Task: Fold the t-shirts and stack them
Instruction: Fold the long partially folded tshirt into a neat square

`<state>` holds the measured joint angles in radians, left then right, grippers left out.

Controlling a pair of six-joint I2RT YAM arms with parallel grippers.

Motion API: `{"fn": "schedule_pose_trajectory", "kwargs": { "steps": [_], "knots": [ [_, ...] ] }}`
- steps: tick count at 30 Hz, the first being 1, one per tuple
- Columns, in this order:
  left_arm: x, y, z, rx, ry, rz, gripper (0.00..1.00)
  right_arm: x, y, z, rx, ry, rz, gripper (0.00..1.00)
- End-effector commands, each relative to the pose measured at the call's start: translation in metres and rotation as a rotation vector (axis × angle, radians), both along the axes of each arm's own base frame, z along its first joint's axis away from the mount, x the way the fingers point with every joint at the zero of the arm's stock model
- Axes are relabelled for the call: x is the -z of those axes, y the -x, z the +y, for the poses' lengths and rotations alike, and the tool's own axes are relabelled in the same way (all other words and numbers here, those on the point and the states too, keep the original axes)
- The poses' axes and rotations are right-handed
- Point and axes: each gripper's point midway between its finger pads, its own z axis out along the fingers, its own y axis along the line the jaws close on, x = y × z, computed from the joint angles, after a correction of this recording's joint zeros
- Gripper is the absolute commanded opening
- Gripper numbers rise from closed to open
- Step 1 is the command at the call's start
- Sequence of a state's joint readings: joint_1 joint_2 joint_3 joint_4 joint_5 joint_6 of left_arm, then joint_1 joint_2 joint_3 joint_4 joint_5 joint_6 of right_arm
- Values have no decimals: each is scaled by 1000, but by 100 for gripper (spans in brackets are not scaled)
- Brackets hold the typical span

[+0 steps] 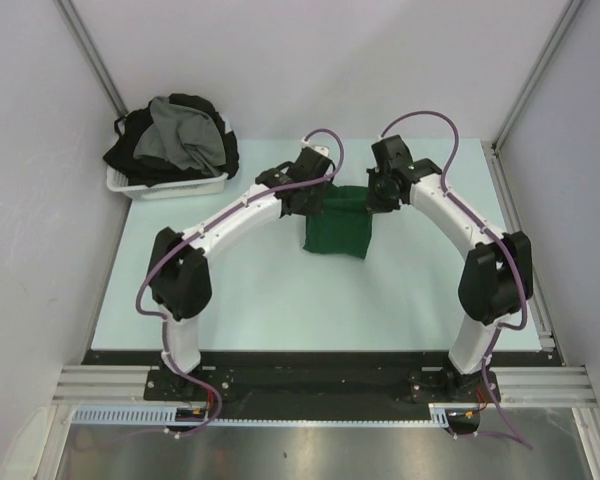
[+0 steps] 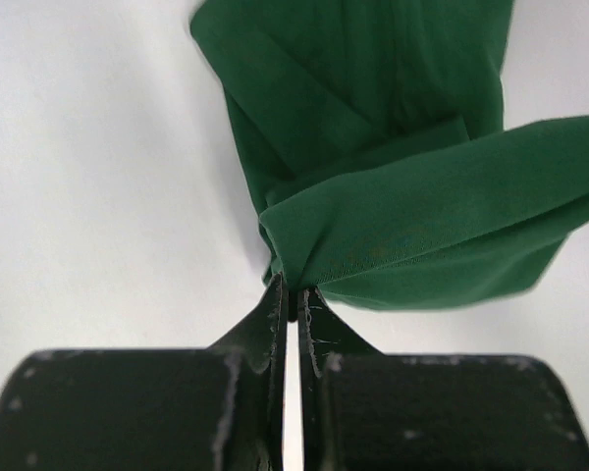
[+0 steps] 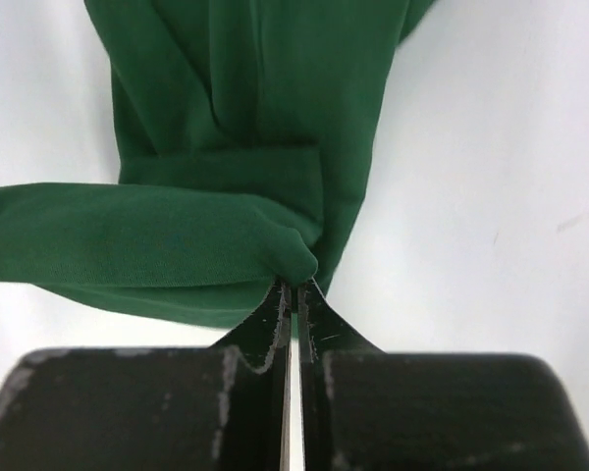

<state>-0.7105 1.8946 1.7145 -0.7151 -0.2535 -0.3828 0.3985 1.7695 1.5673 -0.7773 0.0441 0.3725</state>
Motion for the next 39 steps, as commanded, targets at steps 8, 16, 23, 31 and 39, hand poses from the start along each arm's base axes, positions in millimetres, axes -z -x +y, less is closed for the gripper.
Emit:
{"fn": "schedule_pose_trajectory", "kwargs": {
  "steps": [8, 16, 23, 31, 39],
  "knots": [
    [-8, -86, 27, -59, 1, -78, 0, 7, -75, -52, 114, 139, -75, 0],
    [15, -119, 31, -77, 20, -59, 0, 21, -101, -48, 114, 145, -73, 0],
    [20, -154, 35, -108, 34, -94, 0, 32, -122, -57, 134, 183, -81, 0],
    [6, -186, 18, -126, 116, -176, 0, 38, -146, -65, 158, 201, -103, 0],
    [27, -193, 10, -132, 139, -160, 0, 44, -164, -75, 176, 205, -118, 0]
  ]
}}
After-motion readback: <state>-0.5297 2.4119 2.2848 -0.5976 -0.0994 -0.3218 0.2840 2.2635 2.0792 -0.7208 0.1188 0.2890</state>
